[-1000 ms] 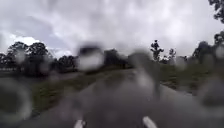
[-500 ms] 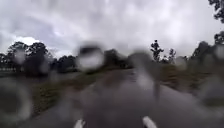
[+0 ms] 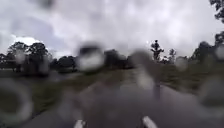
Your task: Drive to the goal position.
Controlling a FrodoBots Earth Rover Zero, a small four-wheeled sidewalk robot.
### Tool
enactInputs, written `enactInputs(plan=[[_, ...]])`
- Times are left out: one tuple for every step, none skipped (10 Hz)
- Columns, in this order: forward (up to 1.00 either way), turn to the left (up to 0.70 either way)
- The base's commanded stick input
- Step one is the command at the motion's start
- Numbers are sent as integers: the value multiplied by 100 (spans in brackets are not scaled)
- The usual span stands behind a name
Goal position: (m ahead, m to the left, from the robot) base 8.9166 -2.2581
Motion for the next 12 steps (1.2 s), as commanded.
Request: enactInputs(plan=[[85,-24],[85,-7],[85,0],[85,0],[85,0],[85,0],[85,0],[85,0],[85,0],[85,0],[85,0],[85,0]])
